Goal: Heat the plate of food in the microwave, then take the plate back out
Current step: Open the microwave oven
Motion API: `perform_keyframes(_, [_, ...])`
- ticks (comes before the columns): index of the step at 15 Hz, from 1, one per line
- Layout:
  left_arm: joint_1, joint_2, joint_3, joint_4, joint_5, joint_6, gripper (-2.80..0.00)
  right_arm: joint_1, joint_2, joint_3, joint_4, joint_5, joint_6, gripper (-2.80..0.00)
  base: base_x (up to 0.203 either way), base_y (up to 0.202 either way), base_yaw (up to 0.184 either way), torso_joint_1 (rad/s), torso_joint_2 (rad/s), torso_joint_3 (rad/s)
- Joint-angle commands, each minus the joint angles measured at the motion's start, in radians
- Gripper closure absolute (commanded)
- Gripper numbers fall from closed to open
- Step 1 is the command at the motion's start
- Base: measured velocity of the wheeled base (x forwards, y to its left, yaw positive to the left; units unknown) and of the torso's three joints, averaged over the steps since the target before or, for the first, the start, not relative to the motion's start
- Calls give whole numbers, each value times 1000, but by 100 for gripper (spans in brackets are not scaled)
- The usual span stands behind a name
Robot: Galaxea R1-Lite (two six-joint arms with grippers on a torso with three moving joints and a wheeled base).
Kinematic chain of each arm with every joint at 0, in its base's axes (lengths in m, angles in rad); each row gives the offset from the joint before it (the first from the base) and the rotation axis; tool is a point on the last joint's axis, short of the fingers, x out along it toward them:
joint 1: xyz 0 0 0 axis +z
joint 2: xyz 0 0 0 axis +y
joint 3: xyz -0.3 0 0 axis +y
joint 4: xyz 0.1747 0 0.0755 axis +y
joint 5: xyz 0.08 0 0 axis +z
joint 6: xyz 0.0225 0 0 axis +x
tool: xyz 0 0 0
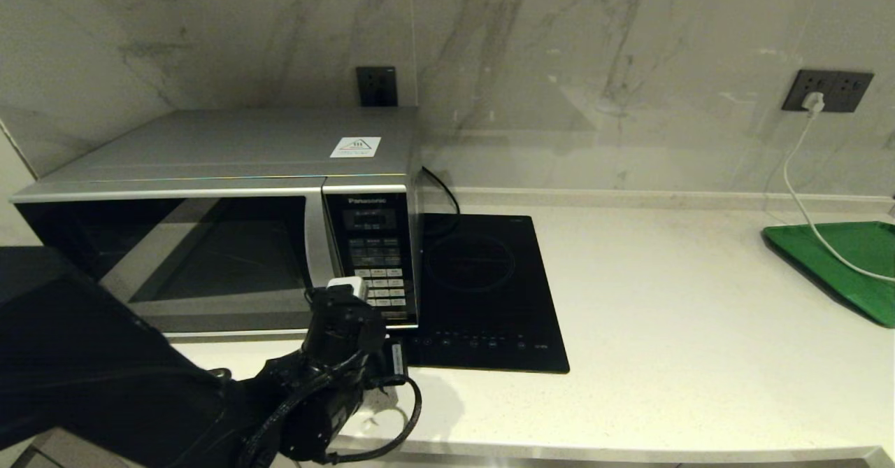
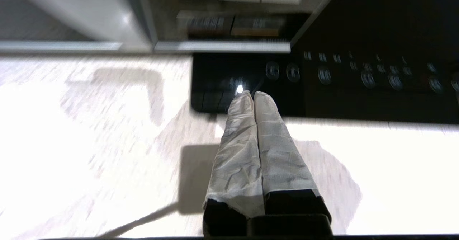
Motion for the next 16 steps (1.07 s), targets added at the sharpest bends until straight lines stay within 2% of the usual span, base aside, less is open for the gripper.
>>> perform_keyframes(1, [-21, -156, 91, 25, 21, -5, 0, 0, 0, 0, 2, 0, 0, 0, 0, 0, 0, 0, 0, 0])
perform_keyframes(4, [-18, -362, 138, 177, 74, -1, 0, 0, 0, 0, 2, 0, 0, 0, 0, 0, 0, 0, 0, 0])
perform_keyframes(7, [-10, -660, 139, 474, 102, -1, 0, 0, 0, 0, 2, 0, 0, 0, 0, 0, 0, 0, 0, 0])
perform_keyframes(8, [23, -753, 134, 602, 121, -1, 0, 0, 0, 0, 2, 0, 0, 0, 0, 0, 0, 0, 0, 0])
perform_keyframes(11, [240, -1000, 119, 930, 160, 3, 0, 0, 0, 0, 2, 0, 0, 0, 0, 0, 0, 0, 0, 0])
perform_keyframes(13, [336, -1177, 106, 1085, 169, 40, 0, 0, 0, 0, 2, 0, 0, 0, 0, 0, 0, 0, 0, 0])
perform_keyframes(15, [431, -1367, 88, 1221, 171, 139, 0, 0, 0, 0, 2, 0, 0, 0, 0, 0, 0, 0, 0, 0])
perform_keyframes(16, [479, -1450, 76, 1263, 169, 227, 0, 0, 0, 0, 2, 0, 0, 0, 0, 0, 0, 0, 0, 0])
